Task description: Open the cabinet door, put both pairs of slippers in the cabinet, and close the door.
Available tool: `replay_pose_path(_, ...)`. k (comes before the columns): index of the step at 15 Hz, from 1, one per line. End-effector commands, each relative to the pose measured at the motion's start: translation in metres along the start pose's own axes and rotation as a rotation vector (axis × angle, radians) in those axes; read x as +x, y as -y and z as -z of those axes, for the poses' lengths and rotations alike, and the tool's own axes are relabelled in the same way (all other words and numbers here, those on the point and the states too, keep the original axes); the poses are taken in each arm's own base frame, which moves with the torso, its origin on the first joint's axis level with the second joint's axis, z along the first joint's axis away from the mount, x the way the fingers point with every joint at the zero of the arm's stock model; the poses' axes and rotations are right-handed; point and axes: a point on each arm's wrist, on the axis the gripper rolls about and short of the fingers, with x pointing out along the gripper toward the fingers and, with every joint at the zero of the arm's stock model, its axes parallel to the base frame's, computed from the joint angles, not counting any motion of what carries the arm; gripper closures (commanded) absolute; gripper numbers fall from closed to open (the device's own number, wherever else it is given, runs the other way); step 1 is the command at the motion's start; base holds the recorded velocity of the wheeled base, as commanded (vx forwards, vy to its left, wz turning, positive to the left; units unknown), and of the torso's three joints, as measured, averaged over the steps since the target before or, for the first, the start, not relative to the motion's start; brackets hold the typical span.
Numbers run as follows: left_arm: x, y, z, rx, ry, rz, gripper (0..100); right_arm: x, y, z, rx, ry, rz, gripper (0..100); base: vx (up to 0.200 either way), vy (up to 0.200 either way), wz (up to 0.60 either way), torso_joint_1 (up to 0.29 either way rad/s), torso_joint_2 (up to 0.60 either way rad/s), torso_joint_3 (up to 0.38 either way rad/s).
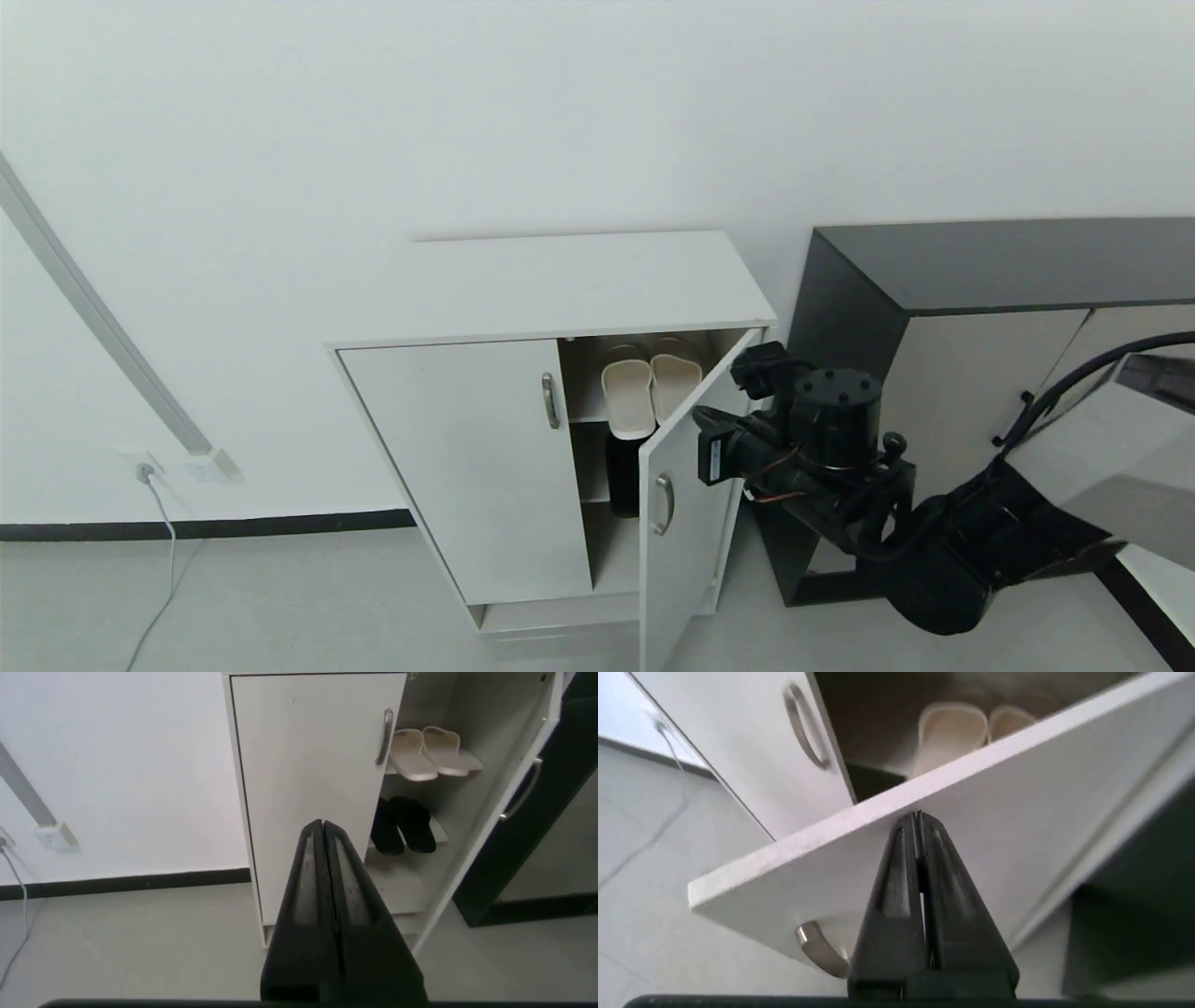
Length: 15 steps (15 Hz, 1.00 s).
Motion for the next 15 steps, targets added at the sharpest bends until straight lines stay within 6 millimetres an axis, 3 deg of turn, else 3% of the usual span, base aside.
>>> replay_pose_path(1,0.0,0.0,0.0,-0.001,-0.001,0.0,100,0.011,0.001,0.023,-0.001,-0.021,-0.021,100,0.0,0.0,0.0,0.0,0.0,0.0)
replay_pose_path(3,0.0,0.0,0.0,0.001,-0.001,0.0,100,0.009,0.001,0.02,0.008,0.008,-0.035,100,0.0,0.0,0.0,0.0,0.0,0.0)
replay_pose_path(7,0.0,0.0,0.0,0.001,-0.001,0.0,100,-0.027,0.003,0.015,0.012,-0.03,-0.159,100,0.0,0.0,0.0,0.0,0.0,0.0)
replay_pose_path(11,0.0,0.0,0.0,0.001,-0.001,0.0,100,-0.077,-0.001,0.022,-0.009,-0.115,-0.209,100,0.0,0.0,0.0,0.0,0.0,0.0)
replay_pose_path(15,0.0,0.0,0.0,0.001,-0.001,0.0,100,-0.113,-0.003,0.021,-0.014,-0.139,-0.237,100,0.2,0.0,0.0,-0.004,0.0,0.005)
